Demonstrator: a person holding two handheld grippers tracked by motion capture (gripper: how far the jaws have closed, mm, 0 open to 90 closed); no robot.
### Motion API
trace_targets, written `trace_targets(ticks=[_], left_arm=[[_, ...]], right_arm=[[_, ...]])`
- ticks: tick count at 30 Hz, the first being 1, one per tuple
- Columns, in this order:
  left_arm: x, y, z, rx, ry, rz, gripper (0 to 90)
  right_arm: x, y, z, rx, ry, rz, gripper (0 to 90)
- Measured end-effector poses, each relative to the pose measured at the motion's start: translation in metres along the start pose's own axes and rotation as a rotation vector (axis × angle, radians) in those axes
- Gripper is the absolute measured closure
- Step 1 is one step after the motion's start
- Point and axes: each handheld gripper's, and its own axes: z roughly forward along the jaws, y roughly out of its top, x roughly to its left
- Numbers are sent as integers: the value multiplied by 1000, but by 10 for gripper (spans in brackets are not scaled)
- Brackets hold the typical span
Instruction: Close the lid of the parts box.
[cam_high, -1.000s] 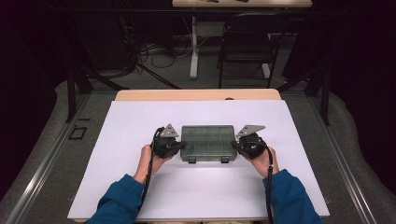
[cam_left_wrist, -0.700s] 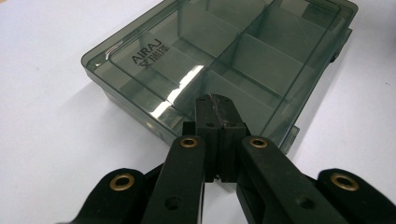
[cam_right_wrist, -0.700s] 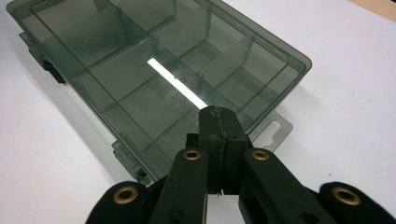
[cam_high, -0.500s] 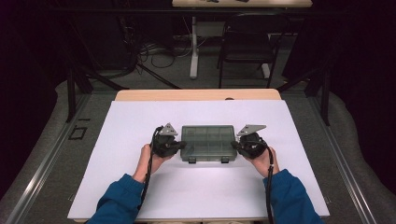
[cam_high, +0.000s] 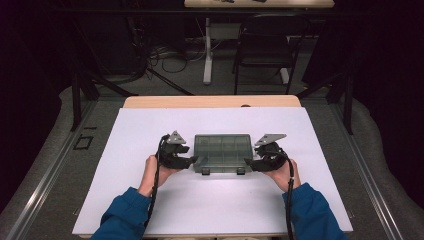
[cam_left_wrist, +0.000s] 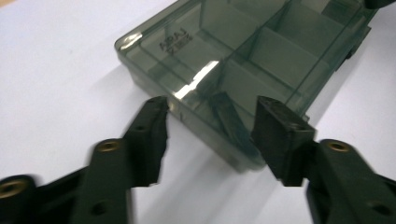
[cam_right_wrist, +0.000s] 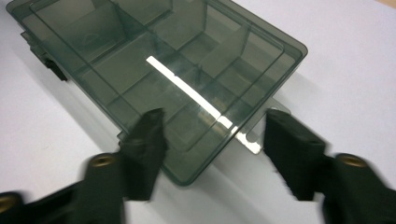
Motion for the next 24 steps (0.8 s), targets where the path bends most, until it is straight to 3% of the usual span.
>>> trace_targets(ticks=[2, 9, 16, 24], left_arm=[[0, -4, -3, 15, 9, -5, 334], [-3, -15, -13, 54, 29, 3, 162], [-12, -22, -27, 57, 63, 20, 110], [-14, -41, -37, 69, 95, 15, 8]], right_arm=[[0, -2, -3, 3, 8, 4, 248], [5, -7, -12, 23, 19, -16, 141], [9, -17, -22, 22, 27, -8, 63], [15, -30, -26, 24, 31, -10, 7]])
